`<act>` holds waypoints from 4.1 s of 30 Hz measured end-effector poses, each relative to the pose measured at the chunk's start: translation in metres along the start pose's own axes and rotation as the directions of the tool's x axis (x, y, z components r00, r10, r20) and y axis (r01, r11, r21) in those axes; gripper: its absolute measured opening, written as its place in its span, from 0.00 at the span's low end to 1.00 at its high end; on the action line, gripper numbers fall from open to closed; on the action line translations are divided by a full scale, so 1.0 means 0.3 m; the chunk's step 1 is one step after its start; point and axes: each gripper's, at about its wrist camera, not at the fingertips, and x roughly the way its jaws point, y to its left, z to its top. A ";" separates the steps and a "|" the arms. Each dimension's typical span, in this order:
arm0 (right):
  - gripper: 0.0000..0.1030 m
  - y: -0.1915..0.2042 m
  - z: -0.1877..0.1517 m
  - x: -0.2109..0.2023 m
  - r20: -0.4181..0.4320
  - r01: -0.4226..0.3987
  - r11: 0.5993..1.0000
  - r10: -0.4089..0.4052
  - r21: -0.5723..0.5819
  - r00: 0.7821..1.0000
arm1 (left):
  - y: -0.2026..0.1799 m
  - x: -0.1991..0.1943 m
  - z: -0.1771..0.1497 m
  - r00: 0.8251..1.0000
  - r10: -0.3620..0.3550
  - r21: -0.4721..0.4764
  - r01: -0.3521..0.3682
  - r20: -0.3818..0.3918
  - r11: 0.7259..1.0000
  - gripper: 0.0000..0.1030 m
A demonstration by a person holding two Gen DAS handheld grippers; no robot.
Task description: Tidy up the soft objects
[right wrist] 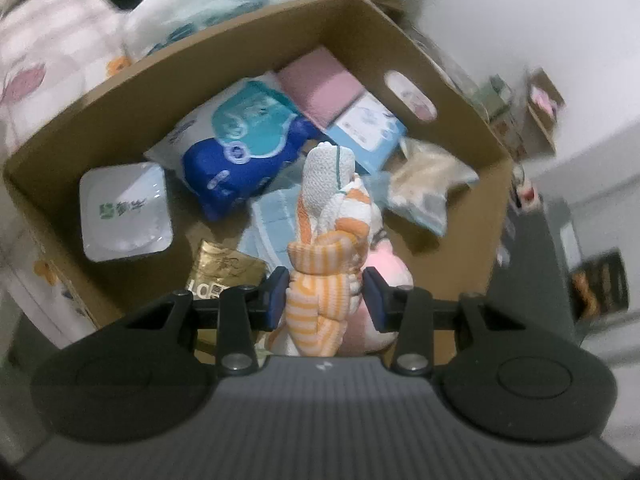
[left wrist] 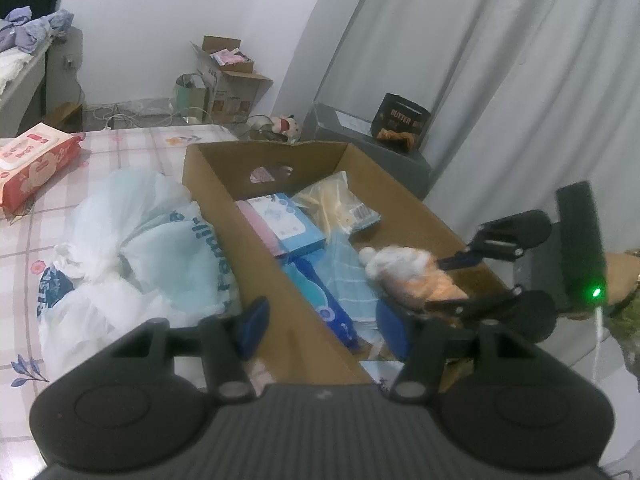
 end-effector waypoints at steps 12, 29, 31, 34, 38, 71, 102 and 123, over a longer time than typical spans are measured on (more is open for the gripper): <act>0.52 0.028 0.033 0.073 -0.012 -0.054 0.999 0.054 -0.002 0.998 | 0.007 -0.064 -0.023 1.000 0.013 -0.005 -0.013 0.021 1.000 0.62; 0.87 0.003 -0.223 -0.318 0.338 -0.277 0.403 -0.089 0.872 0.937 | -0.069 -0.212 -0.149 0.974 0.205 0.037 -0.210 0.096 0.977 1.00; 0.93 0.088 -0.239 -0.344 0.330 -0.268 0.355 -0.127 0.896 0.935 | -0.085 -0.237 -0.167 0.968 0.225 0.049 -0.232 0.108 0.972 1.00; 0.99 0.218 -0.263 -0.381 0.308 -0.239 0.303 -0.205 0.922 0.929 | -0.111 -0.261 -0.197 0.953 0.284 0.062 -0.291 0.109 0.955 1.00; 0.99 0.352 -0.277 -0.405 0.262 -0.195 0.272 -0.234 0.942 0.936 | -0.143 -0.261 -0.234 0.920 0.389 0.091 -0.392 0.055 0.915 1.00; 0.99 0.424 -0.258 -0.391 0.191 -0.118 0.363 -0.172 0.924 0.966 | -0.285 -0.183 -0.278 0.896 0.441 0.011 -0.441 -0.042 0.897 1.00; 0.99 0.420 -0.246 -0.363 0.181 -0.111 0.376 -0.156 0.920 0.971 | -0.269 -0.167 -0.286 0.892 0.447 0.029 -0.446 -0.064 0.894 0.99; 0.99 0.420 -0.244 -0.362 0.181 -0.111 0.376 -0.154 0.920 0.971 | -0.264 -0.168 -0.287 0.892 0.447 0.027 -0.447 -0.070 0.894 0.99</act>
